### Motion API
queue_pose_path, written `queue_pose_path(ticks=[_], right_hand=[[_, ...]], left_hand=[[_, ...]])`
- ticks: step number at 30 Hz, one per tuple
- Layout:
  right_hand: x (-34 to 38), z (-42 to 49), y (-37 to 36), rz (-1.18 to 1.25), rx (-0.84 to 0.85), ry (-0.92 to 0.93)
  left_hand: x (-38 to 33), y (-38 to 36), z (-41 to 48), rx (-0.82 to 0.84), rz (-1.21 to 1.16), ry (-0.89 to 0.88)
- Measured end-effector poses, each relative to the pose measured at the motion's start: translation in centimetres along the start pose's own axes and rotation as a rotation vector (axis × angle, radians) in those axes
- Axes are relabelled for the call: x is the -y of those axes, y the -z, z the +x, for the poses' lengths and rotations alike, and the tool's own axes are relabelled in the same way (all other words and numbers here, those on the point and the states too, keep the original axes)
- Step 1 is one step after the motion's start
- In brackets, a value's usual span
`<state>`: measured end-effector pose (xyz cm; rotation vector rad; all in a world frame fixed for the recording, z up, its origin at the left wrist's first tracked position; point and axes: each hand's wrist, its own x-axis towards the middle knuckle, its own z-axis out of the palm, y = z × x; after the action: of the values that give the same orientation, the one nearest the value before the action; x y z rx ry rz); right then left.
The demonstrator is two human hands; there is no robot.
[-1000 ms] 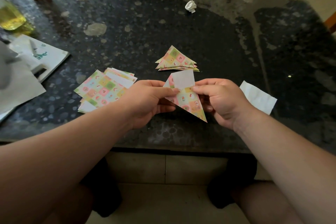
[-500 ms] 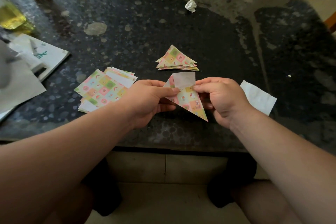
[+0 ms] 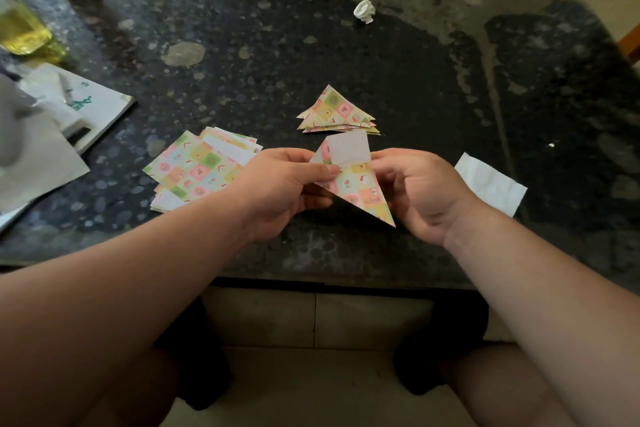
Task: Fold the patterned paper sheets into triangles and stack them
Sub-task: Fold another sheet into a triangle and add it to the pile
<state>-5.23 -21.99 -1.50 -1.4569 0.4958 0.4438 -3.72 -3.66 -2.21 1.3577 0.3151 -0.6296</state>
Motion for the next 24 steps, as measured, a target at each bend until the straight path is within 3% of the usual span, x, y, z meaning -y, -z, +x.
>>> queue_pose_path(ticks=[8,12,15,18,24], right_hand=[[-0.4,1.2,0.7,-0.267,-0.074,-0.018],[-0.8,1.6,1.5,-0.546,-0.069,0.038],[-1.0,1.5,1.6,-0.802,-0.034,0.151],[-1.1,1.2,1.5,-1.011,-0.001,0.24],[-0.9,1.5,2.0,-0.981,0.01,0.216]], left_hand=[[0.1,1.1,0.9,-0.061,0.1,-0.016],[0.2,2.7,1.4,-0.093,0.842,-0.174],[0.5,2.6,1.3,-0.052,1.111,-0.268],[0.9,2.1,1.3,-0.028,1.192,-0.297],[1.7,1.3,1.5,-0.071,1.146,-0.332]])
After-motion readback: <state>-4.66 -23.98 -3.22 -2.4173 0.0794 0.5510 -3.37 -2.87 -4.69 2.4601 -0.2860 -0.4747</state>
